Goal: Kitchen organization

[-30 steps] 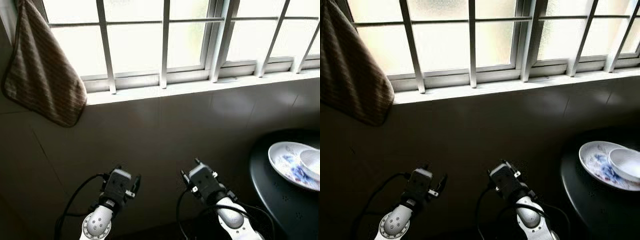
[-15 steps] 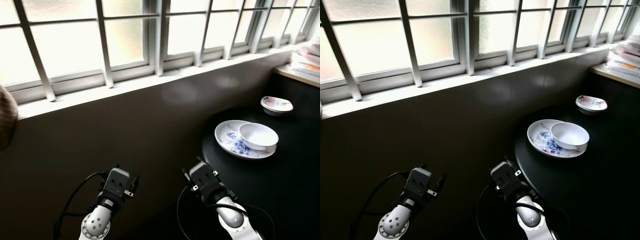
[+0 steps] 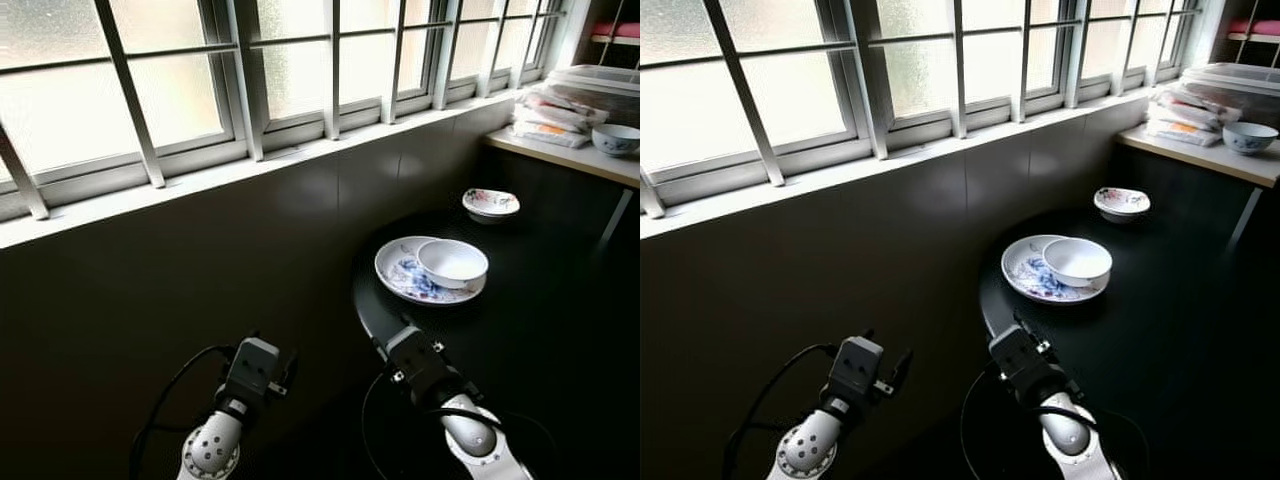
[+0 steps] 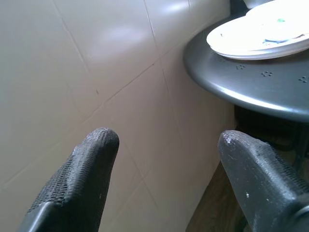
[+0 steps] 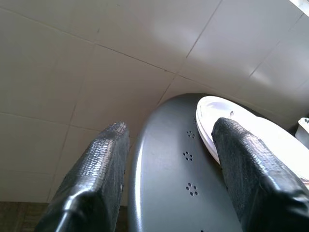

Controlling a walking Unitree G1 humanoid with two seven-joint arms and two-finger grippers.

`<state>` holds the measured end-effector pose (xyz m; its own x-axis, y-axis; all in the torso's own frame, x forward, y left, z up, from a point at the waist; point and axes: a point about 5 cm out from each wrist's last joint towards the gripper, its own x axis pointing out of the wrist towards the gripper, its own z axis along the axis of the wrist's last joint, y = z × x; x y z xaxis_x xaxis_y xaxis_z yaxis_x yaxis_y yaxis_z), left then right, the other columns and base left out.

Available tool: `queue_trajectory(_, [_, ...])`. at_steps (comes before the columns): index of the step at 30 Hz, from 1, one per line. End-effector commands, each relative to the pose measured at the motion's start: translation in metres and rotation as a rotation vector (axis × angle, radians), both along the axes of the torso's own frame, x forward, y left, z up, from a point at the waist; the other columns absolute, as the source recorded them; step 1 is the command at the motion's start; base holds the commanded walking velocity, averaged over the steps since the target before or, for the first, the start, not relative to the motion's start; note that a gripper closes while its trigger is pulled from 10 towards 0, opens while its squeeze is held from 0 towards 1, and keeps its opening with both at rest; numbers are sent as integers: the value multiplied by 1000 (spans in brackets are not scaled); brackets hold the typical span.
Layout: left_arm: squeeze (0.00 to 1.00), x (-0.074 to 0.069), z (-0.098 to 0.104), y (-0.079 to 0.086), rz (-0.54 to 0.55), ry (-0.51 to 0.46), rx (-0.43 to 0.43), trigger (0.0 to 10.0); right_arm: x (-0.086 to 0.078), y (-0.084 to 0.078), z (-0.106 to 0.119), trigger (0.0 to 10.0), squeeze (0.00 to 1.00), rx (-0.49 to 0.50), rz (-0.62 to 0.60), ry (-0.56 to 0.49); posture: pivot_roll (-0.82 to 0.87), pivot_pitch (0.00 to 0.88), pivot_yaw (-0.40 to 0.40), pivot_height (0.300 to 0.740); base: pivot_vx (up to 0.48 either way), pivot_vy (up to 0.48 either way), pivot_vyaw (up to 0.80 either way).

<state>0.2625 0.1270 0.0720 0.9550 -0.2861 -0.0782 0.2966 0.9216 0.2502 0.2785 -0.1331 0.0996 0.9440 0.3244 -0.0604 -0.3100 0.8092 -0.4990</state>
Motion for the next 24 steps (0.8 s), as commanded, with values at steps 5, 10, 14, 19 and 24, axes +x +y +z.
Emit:
queue_trajectory(5, [0, 1, -1, 4, 20, 8, 7, 10000, 1, 3, 4, 10000, 0, -45, 25, -33, -43, 0, 23, 740, 52, 0, 160])
queue_trajectory(10, [0, 4, -1, 2, 19, 8, 6, 10000, 3, 2, 5, 10000, 0, -51, 29, -42, -53, 0, 15, 740, 210, 0, 640])
queue_trajectory(14, [0, 4, 0, 1, 22, 4, -2, 10000, 3, 0, 6, 10000, 0, -58, 26, -47, -63, 0, 21, 740, 0, 0, 0])
queue_trajectory(19, [0, 3, 0, 1, 19, 5, 0, 10000, 1, 1, 6, 10000, 0, -64, 22, -53, -73, 0, 37, 740, 0, 0, 0])
queue_trajectory(24, [0, 3, -1, 2, 11, 8, 6, 10000, 1, 3, 5, 10000, 0, -65, 22, -50, -71, 0, 42, 740, 0, 0, 0])
